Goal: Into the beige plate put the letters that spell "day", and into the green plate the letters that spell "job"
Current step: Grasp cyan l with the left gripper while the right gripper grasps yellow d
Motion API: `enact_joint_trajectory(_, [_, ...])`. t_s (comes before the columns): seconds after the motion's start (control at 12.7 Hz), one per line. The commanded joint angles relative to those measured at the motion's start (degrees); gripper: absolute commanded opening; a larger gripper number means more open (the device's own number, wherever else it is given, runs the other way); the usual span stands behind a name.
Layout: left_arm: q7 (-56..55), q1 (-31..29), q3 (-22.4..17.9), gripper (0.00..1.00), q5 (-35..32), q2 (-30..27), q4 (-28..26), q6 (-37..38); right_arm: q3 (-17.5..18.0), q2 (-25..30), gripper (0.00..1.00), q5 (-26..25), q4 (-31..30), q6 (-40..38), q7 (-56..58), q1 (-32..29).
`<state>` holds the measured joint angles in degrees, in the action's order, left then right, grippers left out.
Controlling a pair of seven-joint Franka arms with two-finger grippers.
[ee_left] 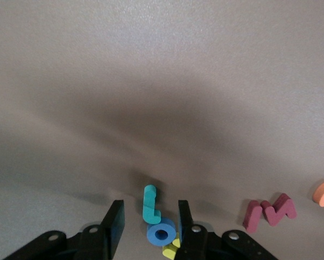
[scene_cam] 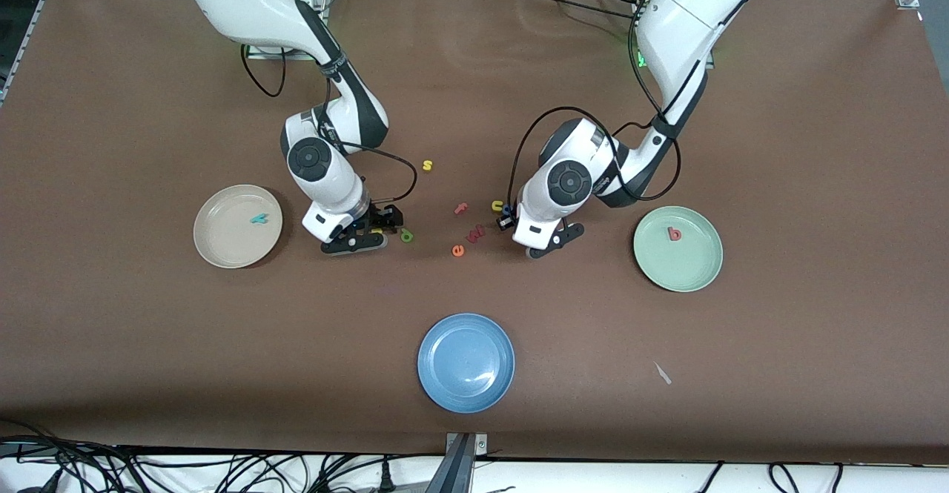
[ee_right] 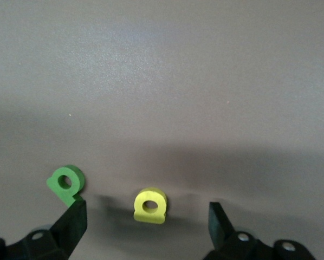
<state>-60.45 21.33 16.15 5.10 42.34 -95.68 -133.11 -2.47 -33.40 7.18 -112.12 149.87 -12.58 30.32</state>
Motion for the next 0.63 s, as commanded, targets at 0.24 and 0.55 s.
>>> enact_joint_trajectory(0.24, [-0.99,0.55,-0.33,0.38,-1.05,1.60,0.85,-0.22,-0.43,-1.58,0.72,-1.37,1.82,-0.28,4.66,-0.08])
enact_joint_trajectory(0.55, [-0.99,0.99,-0.42,0.12,-1.06,1.51,0.94,-0.14,-0.43,-2.10,0.60,-1.46,1.99,-0.37,4.58,-0.09])
